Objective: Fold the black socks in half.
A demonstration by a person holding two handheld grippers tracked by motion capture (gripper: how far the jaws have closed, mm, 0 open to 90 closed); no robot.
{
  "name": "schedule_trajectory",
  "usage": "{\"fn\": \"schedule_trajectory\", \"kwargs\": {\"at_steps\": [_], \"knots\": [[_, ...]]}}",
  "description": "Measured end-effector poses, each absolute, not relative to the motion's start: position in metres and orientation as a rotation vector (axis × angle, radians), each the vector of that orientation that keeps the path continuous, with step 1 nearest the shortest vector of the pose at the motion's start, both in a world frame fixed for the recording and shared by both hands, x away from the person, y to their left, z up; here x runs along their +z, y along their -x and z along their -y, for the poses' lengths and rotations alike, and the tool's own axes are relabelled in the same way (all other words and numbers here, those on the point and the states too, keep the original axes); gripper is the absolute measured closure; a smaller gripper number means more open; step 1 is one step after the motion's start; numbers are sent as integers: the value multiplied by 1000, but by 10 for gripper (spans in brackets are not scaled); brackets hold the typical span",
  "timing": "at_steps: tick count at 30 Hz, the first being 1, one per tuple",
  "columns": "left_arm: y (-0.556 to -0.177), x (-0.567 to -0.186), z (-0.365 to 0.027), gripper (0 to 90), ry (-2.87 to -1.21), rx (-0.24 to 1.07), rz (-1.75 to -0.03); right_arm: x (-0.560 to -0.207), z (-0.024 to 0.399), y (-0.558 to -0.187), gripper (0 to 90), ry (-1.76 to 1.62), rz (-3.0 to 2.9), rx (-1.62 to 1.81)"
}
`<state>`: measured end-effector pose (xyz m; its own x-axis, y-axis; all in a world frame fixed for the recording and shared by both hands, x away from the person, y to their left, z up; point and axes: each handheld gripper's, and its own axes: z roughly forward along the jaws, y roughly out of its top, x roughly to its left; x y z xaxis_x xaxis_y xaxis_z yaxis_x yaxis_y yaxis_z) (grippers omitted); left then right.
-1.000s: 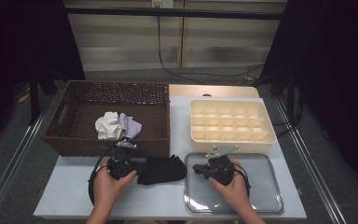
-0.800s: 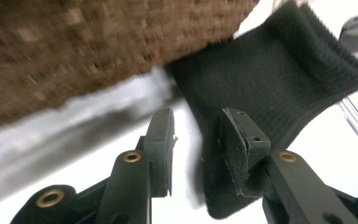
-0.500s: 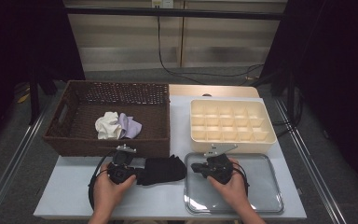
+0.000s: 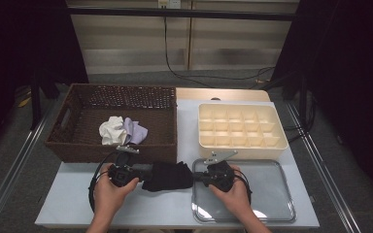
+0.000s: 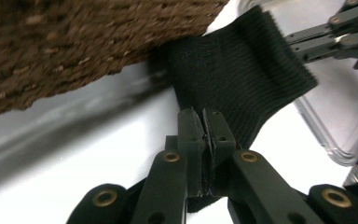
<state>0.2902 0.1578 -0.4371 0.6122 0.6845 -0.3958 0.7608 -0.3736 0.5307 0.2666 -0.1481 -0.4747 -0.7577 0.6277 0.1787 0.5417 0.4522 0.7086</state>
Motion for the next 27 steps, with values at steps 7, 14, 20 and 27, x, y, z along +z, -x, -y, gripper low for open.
{"fn": "schedule_trajectory", "kwargs": {"at_steps": [7, 14, 20, 27], "knots": [[-293, -424, -147, 871, -2170, -138, -1098, -475, 148, -266, 869, -1048, -2585, 1206], [-294, -418, -137, 870, -2185, -140, -1064, -475, 147, -265, 870, -1032, -2589, 1211], [-294, -415, -126, 873, -2200, -136, -1032, -476, 146, -264, 870, -1034, -2584, 1223], [-295, -415, -109, 874, -2209, -129, -1006, -475, 145, -264, 870, -1025, -2591, 1216]]}}
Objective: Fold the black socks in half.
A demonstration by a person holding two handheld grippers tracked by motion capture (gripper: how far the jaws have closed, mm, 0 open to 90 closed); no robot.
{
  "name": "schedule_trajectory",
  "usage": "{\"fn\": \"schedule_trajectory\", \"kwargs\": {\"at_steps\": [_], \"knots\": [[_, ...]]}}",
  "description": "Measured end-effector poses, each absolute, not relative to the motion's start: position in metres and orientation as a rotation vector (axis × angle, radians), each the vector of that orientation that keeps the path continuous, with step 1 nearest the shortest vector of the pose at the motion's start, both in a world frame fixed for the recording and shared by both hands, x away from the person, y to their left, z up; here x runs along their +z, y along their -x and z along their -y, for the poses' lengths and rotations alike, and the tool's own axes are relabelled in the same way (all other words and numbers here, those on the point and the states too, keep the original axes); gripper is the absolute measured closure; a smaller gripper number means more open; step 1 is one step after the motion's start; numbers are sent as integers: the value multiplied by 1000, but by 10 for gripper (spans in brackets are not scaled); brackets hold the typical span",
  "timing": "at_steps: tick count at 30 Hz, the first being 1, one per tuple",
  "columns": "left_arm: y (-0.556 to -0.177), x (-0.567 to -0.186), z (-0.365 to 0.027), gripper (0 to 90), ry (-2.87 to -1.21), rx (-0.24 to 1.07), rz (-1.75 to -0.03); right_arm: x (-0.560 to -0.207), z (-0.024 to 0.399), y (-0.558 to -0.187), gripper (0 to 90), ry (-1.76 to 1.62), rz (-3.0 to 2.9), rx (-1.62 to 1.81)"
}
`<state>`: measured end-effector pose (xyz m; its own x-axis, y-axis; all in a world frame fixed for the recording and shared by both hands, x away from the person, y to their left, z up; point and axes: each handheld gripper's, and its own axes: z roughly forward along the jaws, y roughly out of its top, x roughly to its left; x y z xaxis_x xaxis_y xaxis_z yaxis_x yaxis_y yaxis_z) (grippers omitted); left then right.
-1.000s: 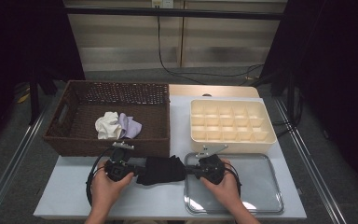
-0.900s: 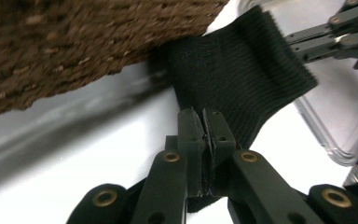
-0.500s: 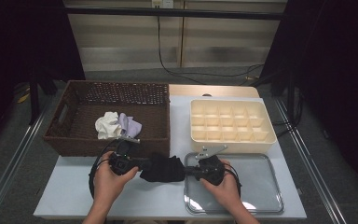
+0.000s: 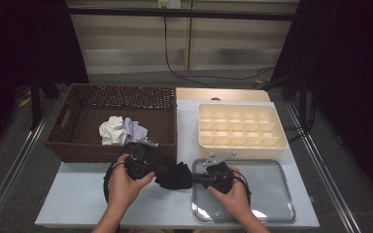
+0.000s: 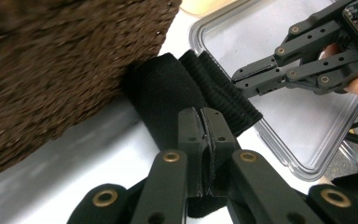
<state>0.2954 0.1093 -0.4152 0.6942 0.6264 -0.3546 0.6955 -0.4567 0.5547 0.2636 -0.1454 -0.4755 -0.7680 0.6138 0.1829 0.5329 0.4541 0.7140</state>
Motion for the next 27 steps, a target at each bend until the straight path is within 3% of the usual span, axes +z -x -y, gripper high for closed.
{"fn": "schedule_trajectory", "kwargs": {"at_steps": [27], "knots": [[-293, -436, -64, 872, -2273, -127, -883, -463, 152, -265, 864, -1031, -2554, 1217]]}}
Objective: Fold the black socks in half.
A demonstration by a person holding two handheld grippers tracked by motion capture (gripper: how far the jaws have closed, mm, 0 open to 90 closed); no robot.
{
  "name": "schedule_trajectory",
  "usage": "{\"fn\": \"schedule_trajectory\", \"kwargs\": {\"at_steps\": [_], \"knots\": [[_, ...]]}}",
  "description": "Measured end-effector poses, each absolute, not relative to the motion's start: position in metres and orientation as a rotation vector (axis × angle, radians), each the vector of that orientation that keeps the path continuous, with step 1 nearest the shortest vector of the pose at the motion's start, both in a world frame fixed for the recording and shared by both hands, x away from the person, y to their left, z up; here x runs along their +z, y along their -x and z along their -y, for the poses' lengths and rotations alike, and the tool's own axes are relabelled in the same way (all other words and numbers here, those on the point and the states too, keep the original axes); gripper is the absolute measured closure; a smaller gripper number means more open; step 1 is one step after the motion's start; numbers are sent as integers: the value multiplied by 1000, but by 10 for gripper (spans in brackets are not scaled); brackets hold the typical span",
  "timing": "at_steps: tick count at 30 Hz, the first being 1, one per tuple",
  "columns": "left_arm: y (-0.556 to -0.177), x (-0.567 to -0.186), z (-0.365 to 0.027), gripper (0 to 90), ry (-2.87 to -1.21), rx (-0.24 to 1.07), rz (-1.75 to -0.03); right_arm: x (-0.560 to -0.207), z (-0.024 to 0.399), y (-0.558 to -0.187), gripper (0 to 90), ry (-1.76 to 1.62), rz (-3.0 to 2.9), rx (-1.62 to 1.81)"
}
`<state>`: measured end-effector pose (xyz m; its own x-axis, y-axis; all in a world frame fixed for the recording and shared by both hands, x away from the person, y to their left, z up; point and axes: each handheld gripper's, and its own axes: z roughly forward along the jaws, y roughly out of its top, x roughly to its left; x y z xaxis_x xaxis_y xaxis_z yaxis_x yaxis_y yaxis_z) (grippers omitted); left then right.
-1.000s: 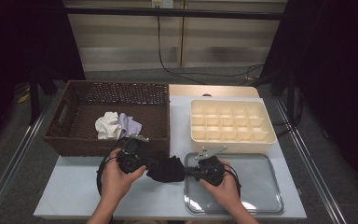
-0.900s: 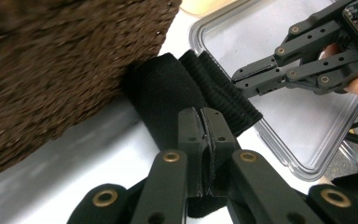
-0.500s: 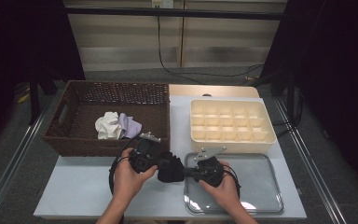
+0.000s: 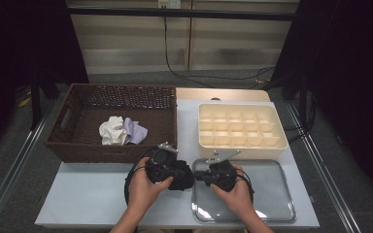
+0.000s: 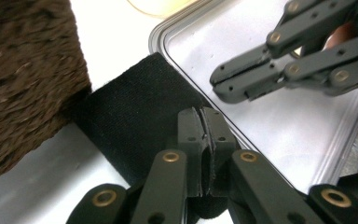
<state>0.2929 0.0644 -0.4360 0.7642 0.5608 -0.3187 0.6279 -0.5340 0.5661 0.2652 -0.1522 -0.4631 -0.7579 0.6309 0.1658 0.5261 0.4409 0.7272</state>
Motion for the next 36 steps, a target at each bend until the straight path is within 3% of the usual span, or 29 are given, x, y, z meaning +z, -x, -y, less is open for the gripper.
{"fn": "schedule_trajectory", "kwargs": {"at_steps": [12, 23, 29, 36], "knots": [[-290, -440, -61, 854, -2246, -117, -891, -435, 134, -283, 852, -967, -2510, 1254], [-286, -434, -67, 727, -2181, -101, -874, -454, 125, -293, 859, -1002, -2550, 1225], [-287, -423, -90, 742, -2152, -39, -903, -454, 125, -294, 861, -989, -2552, 1210], [-278, -438, -89, 739, -2164, -85, -881, -455, 123, -294, 858, -993, -2546, 1198]]}}
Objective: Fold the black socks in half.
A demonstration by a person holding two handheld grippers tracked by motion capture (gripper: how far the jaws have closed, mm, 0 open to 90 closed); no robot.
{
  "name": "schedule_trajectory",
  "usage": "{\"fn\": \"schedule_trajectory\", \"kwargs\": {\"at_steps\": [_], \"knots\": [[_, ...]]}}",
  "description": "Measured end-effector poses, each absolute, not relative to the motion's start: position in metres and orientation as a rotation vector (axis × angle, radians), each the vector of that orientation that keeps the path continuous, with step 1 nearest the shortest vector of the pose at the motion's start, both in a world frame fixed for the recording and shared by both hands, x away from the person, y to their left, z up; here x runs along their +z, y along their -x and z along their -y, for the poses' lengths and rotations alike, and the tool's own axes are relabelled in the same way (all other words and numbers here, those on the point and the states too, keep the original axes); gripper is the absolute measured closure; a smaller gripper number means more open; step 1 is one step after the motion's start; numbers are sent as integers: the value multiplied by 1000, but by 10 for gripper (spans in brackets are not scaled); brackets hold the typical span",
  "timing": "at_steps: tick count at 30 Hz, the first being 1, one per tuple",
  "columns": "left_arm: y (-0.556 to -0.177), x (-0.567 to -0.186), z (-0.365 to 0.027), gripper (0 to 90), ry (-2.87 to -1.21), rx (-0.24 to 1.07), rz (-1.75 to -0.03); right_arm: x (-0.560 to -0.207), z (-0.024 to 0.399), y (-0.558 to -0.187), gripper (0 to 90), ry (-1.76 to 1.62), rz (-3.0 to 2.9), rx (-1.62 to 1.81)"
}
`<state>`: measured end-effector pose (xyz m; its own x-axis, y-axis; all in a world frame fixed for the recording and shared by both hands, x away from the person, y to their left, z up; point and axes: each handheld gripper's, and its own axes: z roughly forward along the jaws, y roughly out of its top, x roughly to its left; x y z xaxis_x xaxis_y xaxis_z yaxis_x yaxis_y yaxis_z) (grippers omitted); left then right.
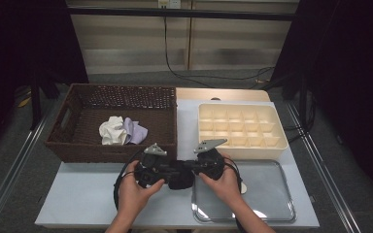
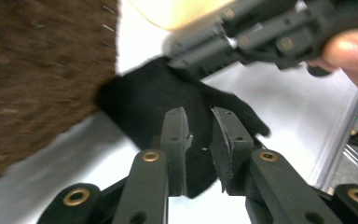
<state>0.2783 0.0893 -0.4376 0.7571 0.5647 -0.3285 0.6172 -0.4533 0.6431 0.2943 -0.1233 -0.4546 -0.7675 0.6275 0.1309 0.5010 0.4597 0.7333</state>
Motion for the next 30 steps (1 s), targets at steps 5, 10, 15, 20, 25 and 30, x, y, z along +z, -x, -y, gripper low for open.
{"fn": "schedule_trajectory", "kwargs": {"at_steps": [5, 10, 15, 20, 25, 30], "knots": [[-278, -445, -81, 747, -2155, -76, -881, -450, 124, -292, 850, -991, -2543, 1185], [-278, -446, -75, 760, -2168, -46, -885, -439, 129, -288, 838, -995, -2507, 1208], [-276, -447, -75, 757, -2157, -36, -887, -435, 126, -282, 818, -982, -2519, 1217], [-270, -442, -77, 740, -2157, -27, -876, -448, 123, -286, 815, -1016, -2535, 1194], [-265, -436, -87, 744, -2157, -18, -863, -454, 122, -290, 830, -1001, -2556, 1145], [-269, -446, -79, 756, -2160, -35, -855, -460, 123, -292, 838, -1011, -2558, 1128]]}}
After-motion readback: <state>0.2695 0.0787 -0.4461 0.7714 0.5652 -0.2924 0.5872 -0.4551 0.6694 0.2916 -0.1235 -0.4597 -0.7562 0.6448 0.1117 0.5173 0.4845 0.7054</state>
